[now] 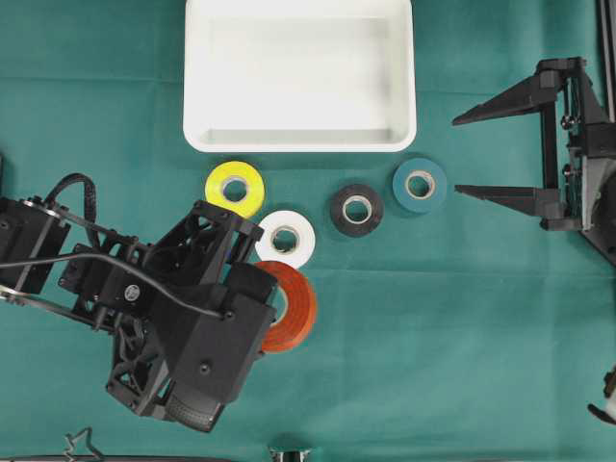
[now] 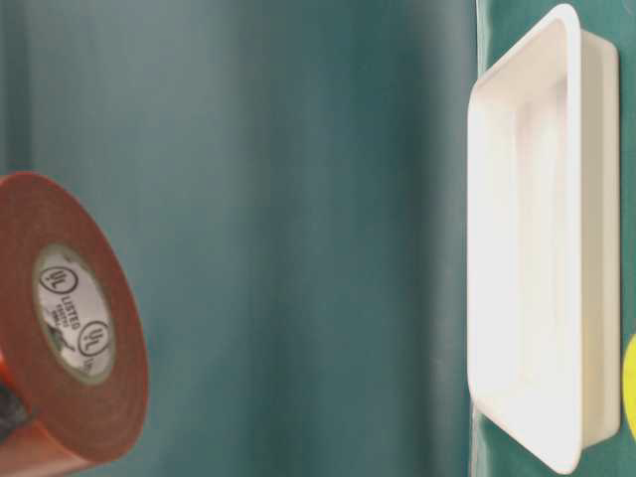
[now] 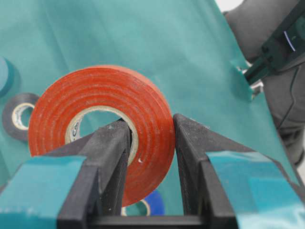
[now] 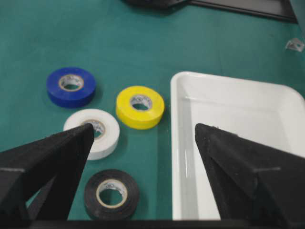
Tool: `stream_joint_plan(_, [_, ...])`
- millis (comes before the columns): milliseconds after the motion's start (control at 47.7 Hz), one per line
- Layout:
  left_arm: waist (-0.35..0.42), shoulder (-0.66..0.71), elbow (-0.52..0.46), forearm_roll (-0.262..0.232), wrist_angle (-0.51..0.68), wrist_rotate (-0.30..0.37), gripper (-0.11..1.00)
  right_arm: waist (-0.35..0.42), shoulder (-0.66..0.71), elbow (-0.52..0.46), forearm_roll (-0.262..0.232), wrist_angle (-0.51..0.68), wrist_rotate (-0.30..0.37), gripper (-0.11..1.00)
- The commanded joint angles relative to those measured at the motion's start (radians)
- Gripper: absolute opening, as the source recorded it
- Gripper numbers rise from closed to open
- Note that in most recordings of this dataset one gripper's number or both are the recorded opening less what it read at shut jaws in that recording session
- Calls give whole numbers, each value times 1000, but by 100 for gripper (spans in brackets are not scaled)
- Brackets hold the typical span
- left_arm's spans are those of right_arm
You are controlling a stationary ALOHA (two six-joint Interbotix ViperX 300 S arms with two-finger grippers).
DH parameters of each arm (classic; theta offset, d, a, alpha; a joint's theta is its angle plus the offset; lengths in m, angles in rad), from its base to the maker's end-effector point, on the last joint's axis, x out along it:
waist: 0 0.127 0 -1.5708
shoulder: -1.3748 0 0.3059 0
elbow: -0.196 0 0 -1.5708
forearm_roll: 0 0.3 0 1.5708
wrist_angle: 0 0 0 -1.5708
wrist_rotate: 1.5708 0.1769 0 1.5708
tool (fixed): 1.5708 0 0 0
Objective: Pick up the tape from a random location and place it into the white case.
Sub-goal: 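Lift the red roll and carry it with the left gripper over the white tray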
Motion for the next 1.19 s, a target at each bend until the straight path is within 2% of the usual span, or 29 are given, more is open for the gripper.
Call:
stream_joint_plan(0, [21, -29, -20, 3, 11, -3, 24, 0, 3, -26, -2, -5, -2, 92])
stream_joint_plan(231, [100, -25, -8, 3, 20, -6, 24, 0, 3, -28, 0, 5, -2, 92])
stream_joint_plan(755, [407, 12, 11, 5, 14, 2, 24, 0, 3, -28, -2, 14, -3, 92])
stream_joint_plan(1174, [607, 26, 6, 6, -2, 3, 24, 0, 3, -29, -3, 17, -3, 92])
